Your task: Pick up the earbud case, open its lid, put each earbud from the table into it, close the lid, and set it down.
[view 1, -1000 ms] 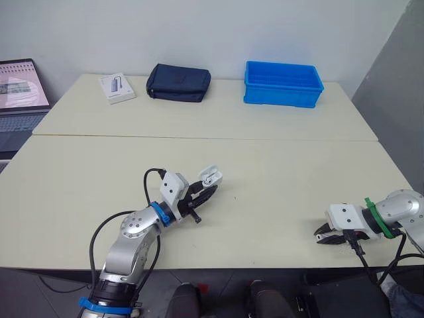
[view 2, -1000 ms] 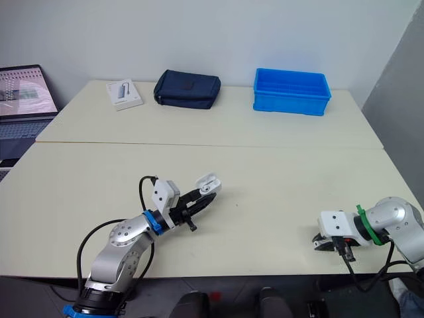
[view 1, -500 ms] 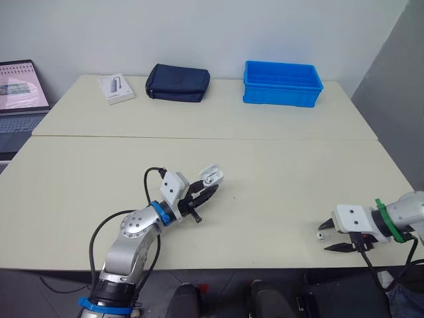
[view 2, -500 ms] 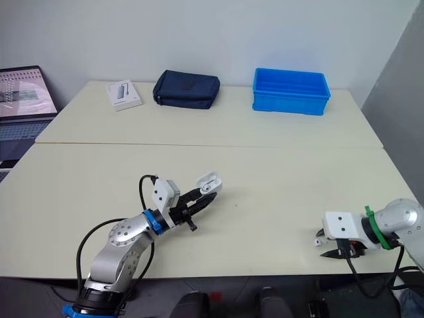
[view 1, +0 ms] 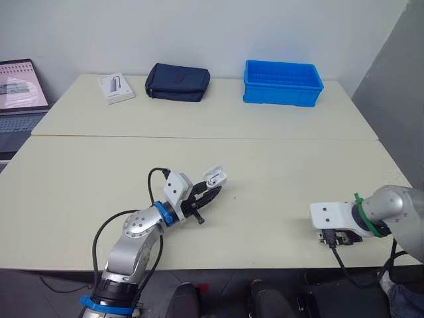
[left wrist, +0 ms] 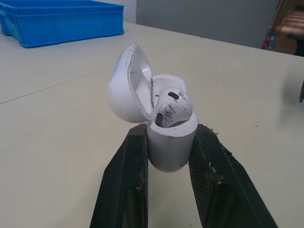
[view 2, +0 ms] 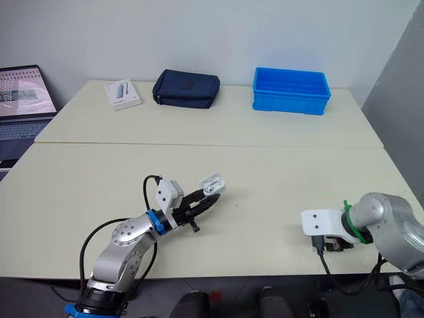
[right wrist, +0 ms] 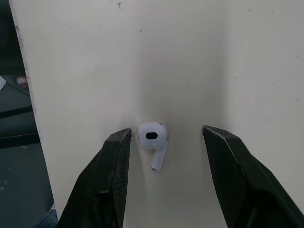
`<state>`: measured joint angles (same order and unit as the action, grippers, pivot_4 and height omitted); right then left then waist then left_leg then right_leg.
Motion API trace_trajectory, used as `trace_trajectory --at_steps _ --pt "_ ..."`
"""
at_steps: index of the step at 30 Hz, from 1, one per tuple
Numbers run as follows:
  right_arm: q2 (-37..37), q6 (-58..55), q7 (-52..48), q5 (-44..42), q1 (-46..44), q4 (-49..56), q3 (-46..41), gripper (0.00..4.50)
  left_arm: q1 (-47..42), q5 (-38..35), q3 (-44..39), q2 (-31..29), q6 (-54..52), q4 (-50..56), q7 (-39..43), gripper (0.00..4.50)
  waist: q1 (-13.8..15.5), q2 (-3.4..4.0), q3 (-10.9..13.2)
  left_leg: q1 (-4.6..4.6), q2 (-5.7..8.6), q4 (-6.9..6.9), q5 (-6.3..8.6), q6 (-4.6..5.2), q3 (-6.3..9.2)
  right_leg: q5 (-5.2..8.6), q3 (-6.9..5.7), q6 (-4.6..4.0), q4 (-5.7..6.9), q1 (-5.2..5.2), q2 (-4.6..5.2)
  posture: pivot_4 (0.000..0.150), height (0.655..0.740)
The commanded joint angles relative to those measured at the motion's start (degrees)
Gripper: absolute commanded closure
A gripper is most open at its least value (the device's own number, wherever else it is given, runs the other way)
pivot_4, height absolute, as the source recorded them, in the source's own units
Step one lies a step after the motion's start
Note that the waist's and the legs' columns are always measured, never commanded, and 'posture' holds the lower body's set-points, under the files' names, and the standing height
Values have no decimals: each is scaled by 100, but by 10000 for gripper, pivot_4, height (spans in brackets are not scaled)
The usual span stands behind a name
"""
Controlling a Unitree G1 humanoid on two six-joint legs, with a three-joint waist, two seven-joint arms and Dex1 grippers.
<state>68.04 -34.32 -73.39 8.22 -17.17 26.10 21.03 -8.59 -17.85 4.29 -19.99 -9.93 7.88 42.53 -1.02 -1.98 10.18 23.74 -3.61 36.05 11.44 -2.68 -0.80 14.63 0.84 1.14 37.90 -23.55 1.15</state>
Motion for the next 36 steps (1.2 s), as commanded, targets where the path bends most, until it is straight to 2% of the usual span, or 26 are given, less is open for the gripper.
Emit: trace_trajectory --at_steps 1,7,10,14,21,23,28,33,36 --pt "-20 -51 -122 129 -160 -78 88 20507 -18 -30 -22 9 57 141 -28 36891 2 0 0 1 0 0 0 0 2 0 -3 0 0 0 0 1500 7400" --pt "-97 -142 -239 77 -154 -89 168 20507 31 -37 -18 12 52 177 -74 36891 2 0 0 1 0 1 0 0 2 1 -2 -1 1 0 -1 1500 7400" --pt "-137 -187 -247 86 -135 -64 201 26320 37 -36 -17 6 50 182 -81 36891 1 0 0 1 0 1 0 0 2 0 -2 0 1 0 -1 1500 7400" --pt "-184 -211 -254 110 -99 -41 225 40161 34 -29 -14 -7 53 172 -68 36891 -2 -1 -1 -1 -1 3 0 0 2 0 -2 0 3 1 -1 1500 7400" --pt "-418 -239 -123 -194 -300 89 -181 40980 19 -39 -13 -14 60 168 -40 36891 -10 -1 -1 -3 -1 4 0 0 2 -1 -1 -1 5 2 -2 1500 7400" --pt "-960 -428 95 -641 -647 138 -577 40980 -3 -83 -32 0 77 174 -15 36891 -47 -1 0 -2 -3 3 0 0 1 -2 0 2 7 1 -4 1500 7400" --pt "-2937 -676 1231 -1618 -1404 147 -1427 40980 -90 -174 -42 49 163 220 83 36891 -65 -1 0 -3 -5 3 -1 0 16 -21 -5 30 16 1 -13 1500 7400" --pt "-4519 -117 2089 -2456 -1140 446 -1802 40980 -192 -221 -64 116 115 292 67 36891 18 -1 -1 15 -3 -3 0 0 26 -17 -17 32 3 1 -11 1500 7400" --pt "-4951 81 2478 -2559 -984 430 -1702 40980 -223 -276 -53 125 68 339 79 36891 31 -1 -1 16 -2 -1 0 0 19 -17 -11 33 2 1 -8 1500 7400"
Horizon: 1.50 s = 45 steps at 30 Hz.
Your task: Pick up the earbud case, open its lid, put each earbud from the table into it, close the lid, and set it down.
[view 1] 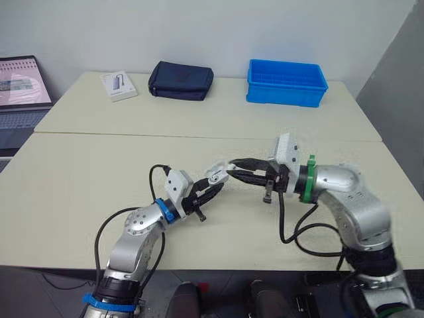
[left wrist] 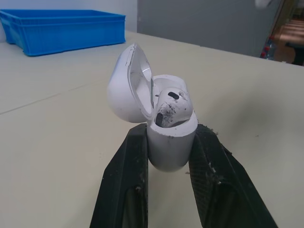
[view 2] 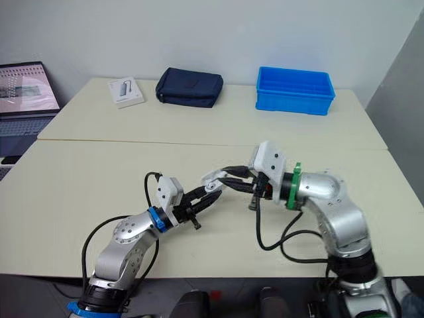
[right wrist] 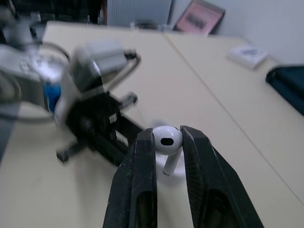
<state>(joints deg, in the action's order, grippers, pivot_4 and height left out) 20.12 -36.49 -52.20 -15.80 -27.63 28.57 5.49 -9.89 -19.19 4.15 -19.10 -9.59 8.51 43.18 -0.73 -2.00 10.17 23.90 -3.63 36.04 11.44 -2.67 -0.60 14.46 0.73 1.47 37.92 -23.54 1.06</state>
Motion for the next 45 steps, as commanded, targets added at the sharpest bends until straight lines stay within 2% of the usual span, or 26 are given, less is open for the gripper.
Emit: trace_trajectory --at_steps 1,7,15,25,31,38,45 --pt "-254 470 450 -133 115 107 -94 40980 -99 -167 -30 38 13 306 20 36891 4 0 0 -2 0 1 0 0 -3 0 2 0 1 0 0 1500 7400" --pt "-449 1552 737 252 351 -685 283 40980 -207 -274 -8 42 -128 449 26 36891 2 0 0 -18 -5 3 -2 2 3 -6 -2 -11 14 5 -6 1500 7400" --pt "-487 2283 958 511 414 -1294 523 40980 -237 -305 -1 31 -180 463 55 36891 10 0 0 -14 -5 -1 -1 2 0 -5 0 -9 8 2 -6 1500 7400" --pt "-269 2598 976 713 477 -1597 620 40980 -242 -330 -14 0 -209 494 57 36891 26 0 0 -13 -5 0 -1 2 -1 -5 1 -9 8 2 -6 1500 7400" --pt "-152 2294 886 588 446 -1433 771 40980 -253 -315 1 -1 -200 507 60 36891 30 0 -1 -14 -5 0 -1 2 -2 -5 2 -9 9 2 -6 1500 7400" --pt "10 1790 893 414 365 -1017 650 16575 -239 -311 40 -38 -198 500 107 36891 32 1 0 -13 -5 0 -1 2 -2 -5 2 -10 7 1 -6 1500 7400" --pt "1143 -6 654 -988 349 206 -617 16089 -386 -657 202 -348 -637 393 842 36891 46 2 0 -8 -4 0 -1 1 -1 -4 0 -10 4 0 -3 1500 7400"
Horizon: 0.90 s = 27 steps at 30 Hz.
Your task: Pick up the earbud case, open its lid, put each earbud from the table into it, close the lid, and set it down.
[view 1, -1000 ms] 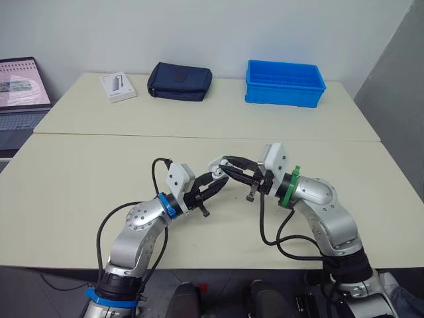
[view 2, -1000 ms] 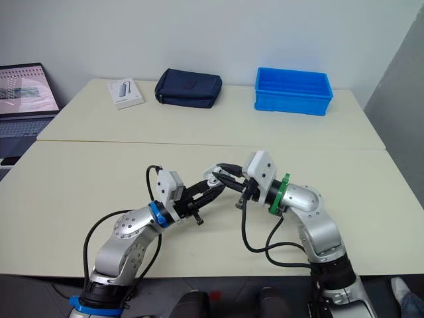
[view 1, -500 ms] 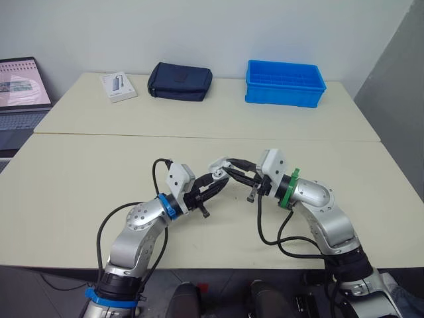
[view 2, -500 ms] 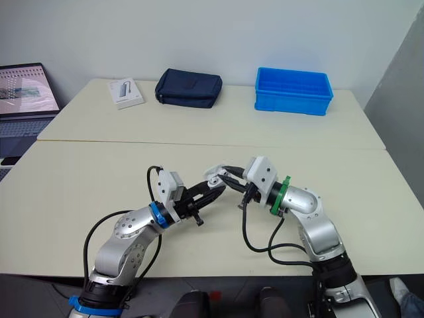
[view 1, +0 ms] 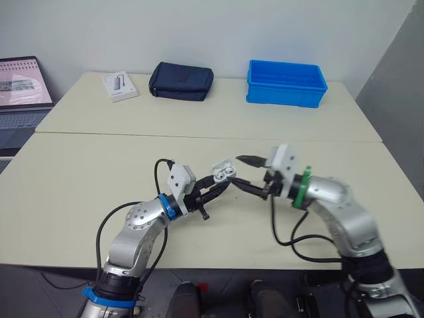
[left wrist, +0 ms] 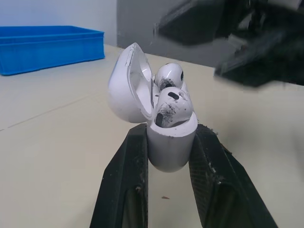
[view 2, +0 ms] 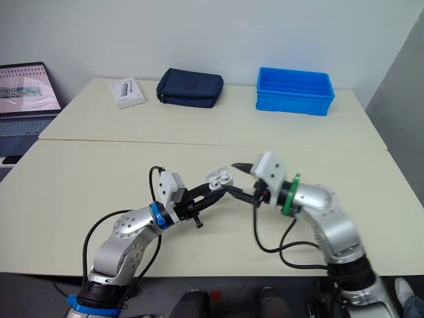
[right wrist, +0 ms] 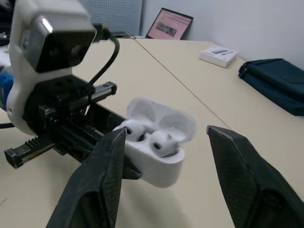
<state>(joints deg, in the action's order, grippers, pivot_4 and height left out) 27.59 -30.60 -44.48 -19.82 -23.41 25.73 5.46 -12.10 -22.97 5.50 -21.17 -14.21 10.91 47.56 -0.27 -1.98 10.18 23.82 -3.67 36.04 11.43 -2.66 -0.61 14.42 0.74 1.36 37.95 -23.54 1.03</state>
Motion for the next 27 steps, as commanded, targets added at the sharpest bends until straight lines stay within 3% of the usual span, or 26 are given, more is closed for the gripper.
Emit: trace_trajectory --at_steps 1,4,6,13,27 --pt "641 -863 -174 -776 -110 521 -824 16089 -228 -367 121 -222 -275 131 607 36891 1 0 0 -1 0 0 0 0 0 5 0 -9 0 0 0 1500 7400" --pt "1176 -1111 -374 -994 -239 396 -1079 16089 -434 -555 283 -404 -540 59 1113 36891 2 0 0 -1 0 1 0 0 0 19 0 -33 1 -1 1 1500 7400" --pt "1517 -1144 -696 -1006 -368 205 -897 19918 -645 -646 469 -493 -721 -11 1504 36891 -2 1 1 -2 1 0 0 0 -1 20 1 -35 0 -1 0 1500 7400" --pt "1792 -896 -1488 -827 -735 -351 -23 44191 -1072 -701 915 -533 -980 -196 2300 36891 -22 1 1 1 0 -4 1 2 -2 17 3 -24 -1 -6 -4 1500 7400" --pt "1988 -1870 -1820 -1856 -510 427 66 45000 -1220 -600 868 -428 -1027 -500 2383 36891 -5 2 2 10 0 -3 1 2 3 18 -1 -20 1 -14 -5 1500 7400"
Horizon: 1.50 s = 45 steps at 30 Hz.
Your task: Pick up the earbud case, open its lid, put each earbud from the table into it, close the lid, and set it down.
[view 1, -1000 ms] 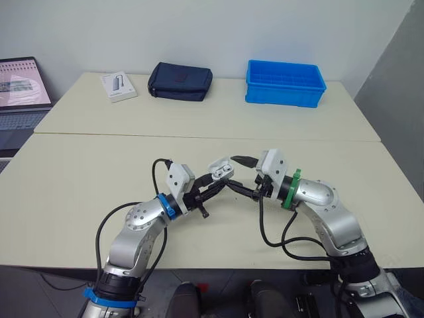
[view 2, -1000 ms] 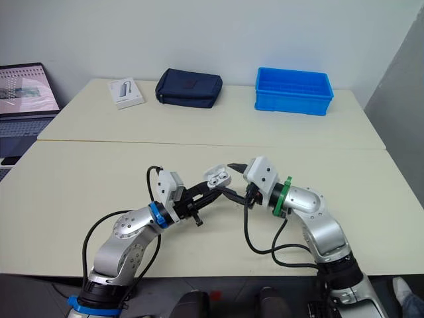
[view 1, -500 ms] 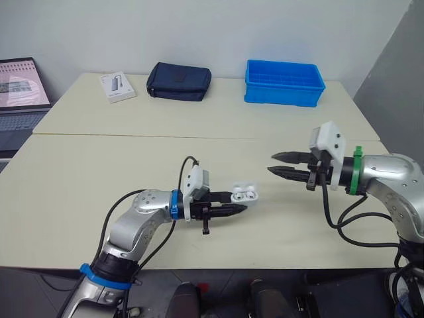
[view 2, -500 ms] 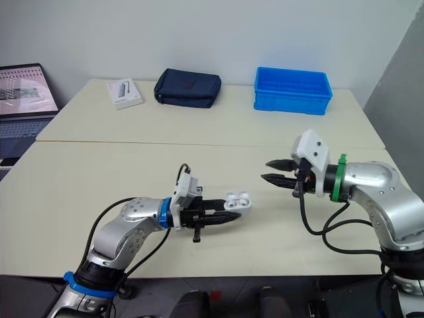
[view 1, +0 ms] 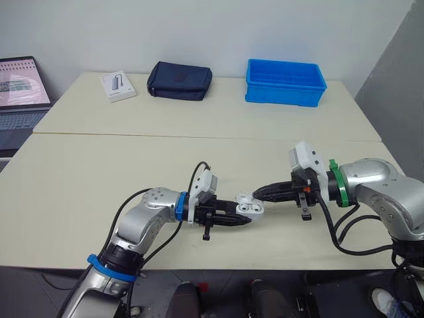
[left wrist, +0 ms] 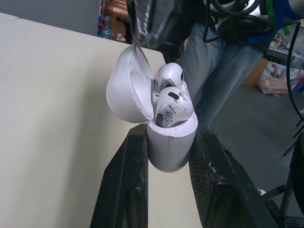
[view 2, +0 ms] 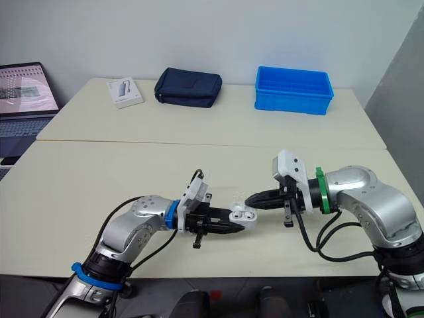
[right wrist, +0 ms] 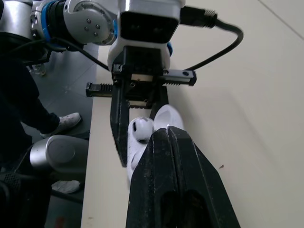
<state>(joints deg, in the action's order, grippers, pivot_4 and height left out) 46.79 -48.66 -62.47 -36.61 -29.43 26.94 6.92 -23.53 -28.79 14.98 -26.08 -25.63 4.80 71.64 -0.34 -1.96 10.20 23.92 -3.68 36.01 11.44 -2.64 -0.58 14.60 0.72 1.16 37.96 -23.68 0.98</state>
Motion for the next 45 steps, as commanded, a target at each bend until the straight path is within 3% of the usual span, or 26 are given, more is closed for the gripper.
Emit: trace_trajectory --at_steps 1,8,17,27,45 --pt "69 -80 -1 -210 112 338 -91 45000 -70 -14 -78 63 119 118 -29 36891 1 0 0 -1 0 0 0 0 0 0 1 0 1 0 0 1500 7400" --pt "-578 -600 689 -1153 -248 41 -822 45000 22 99 -40 41 296 124 -15 36891 -6 0 0 -1 -1 1 0 0 1 -3 1 4 5 -1 -2 1500 7400" --pt "-147 647 415 598 -294 -456 441 45000 54 148 5 66 396 172 -11 36891 0 0 0 0 -1 0 0 0 -2 -2 2 3 2 -2 -1 1500 7400" --pt "-264 181 91 -74 -381 -51 272 45000 164 119 -60 39 221 277 -96 36891 1 0 0 0 -2 -1 0 0 2 -3 0 5 4 -4 -3 1500 7400" --pt "-67 174 293 127 114 150 377 45000 -59 1 -214 259 31 157 -322 36891 5 0 0 1 -1 0 0 0 0 -4 1 6 2 -2 -2 1500 7400"
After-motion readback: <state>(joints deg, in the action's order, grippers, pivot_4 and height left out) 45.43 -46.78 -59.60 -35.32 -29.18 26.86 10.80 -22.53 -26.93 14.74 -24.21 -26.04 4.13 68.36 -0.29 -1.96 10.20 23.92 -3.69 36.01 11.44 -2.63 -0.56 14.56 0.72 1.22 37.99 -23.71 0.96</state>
